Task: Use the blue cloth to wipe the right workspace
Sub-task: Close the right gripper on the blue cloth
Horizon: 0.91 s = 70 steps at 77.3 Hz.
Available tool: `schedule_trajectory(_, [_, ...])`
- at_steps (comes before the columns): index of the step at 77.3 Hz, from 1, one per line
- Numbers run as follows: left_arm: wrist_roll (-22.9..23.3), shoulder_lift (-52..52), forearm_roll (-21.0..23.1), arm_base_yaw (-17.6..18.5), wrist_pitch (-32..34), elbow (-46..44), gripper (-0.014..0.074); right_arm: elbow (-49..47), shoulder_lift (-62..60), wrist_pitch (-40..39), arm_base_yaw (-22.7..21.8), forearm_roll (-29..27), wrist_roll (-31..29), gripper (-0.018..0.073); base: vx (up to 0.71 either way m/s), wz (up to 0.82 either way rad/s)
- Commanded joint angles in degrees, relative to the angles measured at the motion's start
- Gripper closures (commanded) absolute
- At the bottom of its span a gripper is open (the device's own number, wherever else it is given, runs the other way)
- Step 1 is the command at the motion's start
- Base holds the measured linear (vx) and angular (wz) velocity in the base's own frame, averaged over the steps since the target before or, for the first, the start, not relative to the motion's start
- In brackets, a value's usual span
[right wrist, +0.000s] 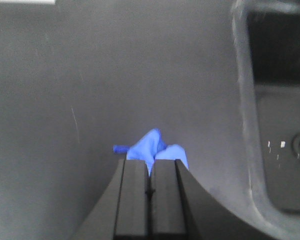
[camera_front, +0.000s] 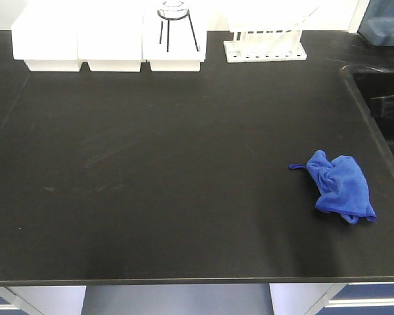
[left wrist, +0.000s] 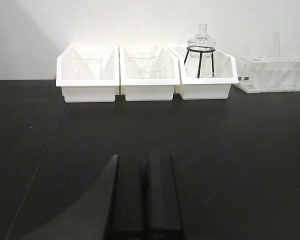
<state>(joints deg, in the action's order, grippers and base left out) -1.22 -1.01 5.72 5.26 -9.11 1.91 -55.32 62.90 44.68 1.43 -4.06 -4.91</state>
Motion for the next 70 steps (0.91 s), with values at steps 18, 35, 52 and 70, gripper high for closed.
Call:
schedule_trajectory(18, [-0.1,-0.6,0.2,0.0,4.9,-1.4,0.0603,-2.0,0.6,-2.9,0.0,3.7,0.0,0.0079,0.00,0.00])
schedule_trajectory(35, [-0.1,-0.6,0.2,0.0,4.9,-1.4,0.0603,-2.0,5.5,-0.5,0.0,4.1,2.2,-0.0060,0.00,0.00])
schedule_trajectory(52, [-0.1,-0.6,0.2,0.0,4.9,-1.4,0.0603,-2.0,16.9,0.0,0.0,3.6,2.9,-0.0015,0.00,0.00])
schedule_trajectory(70, [-0.1,-0.6,0.2,0.0,4.9,-1.4,0.0603,-2.0,28.6,-2.4,0.0,3.3,2.9,-0.0006,0.00,0.00])
